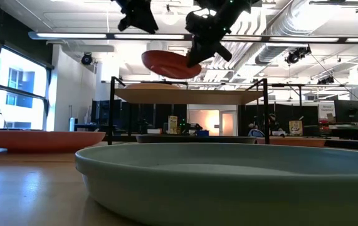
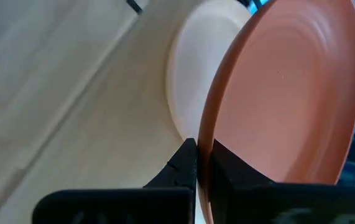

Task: Place and stack plates onto a shelf
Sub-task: Stack the orange plate on top of the light orange plate on the shelf

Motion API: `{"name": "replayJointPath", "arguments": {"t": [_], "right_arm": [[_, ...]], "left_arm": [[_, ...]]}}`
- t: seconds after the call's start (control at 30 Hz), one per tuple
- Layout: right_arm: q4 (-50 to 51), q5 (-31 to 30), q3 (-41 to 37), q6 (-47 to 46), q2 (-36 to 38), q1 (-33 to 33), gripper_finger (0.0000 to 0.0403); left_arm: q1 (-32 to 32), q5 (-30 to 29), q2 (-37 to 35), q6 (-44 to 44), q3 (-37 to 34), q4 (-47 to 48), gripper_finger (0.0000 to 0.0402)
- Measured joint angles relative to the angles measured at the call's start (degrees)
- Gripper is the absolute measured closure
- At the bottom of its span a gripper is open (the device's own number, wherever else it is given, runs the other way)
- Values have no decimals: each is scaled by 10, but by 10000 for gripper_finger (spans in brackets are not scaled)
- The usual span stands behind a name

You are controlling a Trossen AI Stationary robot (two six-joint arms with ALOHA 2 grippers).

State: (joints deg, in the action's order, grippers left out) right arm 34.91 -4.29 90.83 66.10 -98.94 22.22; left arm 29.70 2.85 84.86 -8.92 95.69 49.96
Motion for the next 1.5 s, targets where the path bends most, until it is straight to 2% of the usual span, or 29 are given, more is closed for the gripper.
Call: {"name": "replayJointPath", "arguments": {"t": [0.27, 0.5, 0.87, 1.07, 1.5], "right_arm": [[-53, 16, 0, 62, -24, -14, 403], [-51, 15, 0, 99, -42, -13, 403], [-78, 33, 0, 101, -53, -14, 403], [-91, -18, 0, 122, -76, -13, 402], [-92, -15, 0, 104, -80, -13, 402]], "left_arm": [[4, -21, -19, -15, 1, -2, 328], [3, -21, -20, -15, 1, -2, 328], [3, -20, -20, -28, 0, -1, 328], [3, -19, -20, -29, 0, 0, 328], [3, -16, -20, -29, 0, 0, 328]]}}
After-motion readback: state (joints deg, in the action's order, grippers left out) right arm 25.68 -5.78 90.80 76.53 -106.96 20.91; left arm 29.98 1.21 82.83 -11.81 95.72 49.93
